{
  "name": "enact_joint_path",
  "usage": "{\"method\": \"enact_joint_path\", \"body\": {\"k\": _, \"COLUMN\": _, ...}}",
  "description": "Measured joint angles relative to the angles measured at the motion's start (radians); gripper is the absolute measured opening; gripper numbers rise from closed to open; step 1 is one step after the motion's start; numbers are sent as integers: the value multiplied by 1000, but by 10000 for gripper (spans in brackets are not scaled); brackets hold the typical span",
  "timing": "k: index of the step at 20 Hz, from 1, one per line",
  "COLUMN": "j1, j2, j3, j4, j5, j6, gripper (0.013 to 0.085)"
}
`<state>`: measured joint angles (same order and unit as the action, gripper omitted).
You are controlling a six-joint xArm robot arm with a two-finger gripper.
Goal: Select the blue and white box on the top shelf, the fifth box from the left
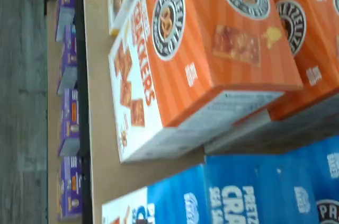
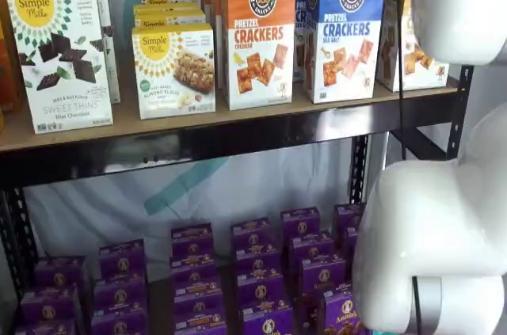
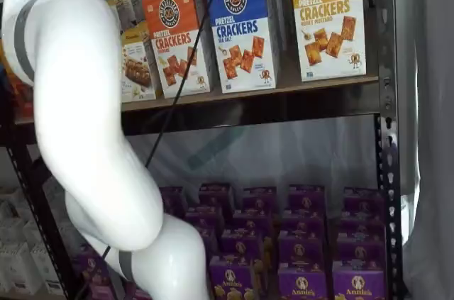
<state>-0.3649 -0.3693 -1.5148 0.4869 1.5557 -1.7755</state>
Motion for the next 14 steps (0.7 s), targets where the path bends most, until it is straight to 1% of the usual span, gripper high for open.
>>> {"method": "enact_joint_path", "body": {"k": 3, "j1": 16, "j2": 27, "j3": -13, "j4": -40, "j5": -12, "j6": -7, "gripper": 850}}
{"method": "enact_joint_path", "body": {"k": 5, "j1": 26, "j2": 51, "j3": -32, "j4": -68, "j5": 0, "j6": -9, "gripper": 850}}
{"method": "enact_joint_path", "body": {"k": 11, "j1": 48, "j2": 119, "j3": -114, "j4": -118, "j5": 76, "j6": 5, "gripper": 850}}
{"method": "enact_joint_path", "body": {"k": 14, "j1": 72, "j2": 164, "j3": -178, "j4": -171, "j5": 138, "j6": 17, "gripper": 850}}
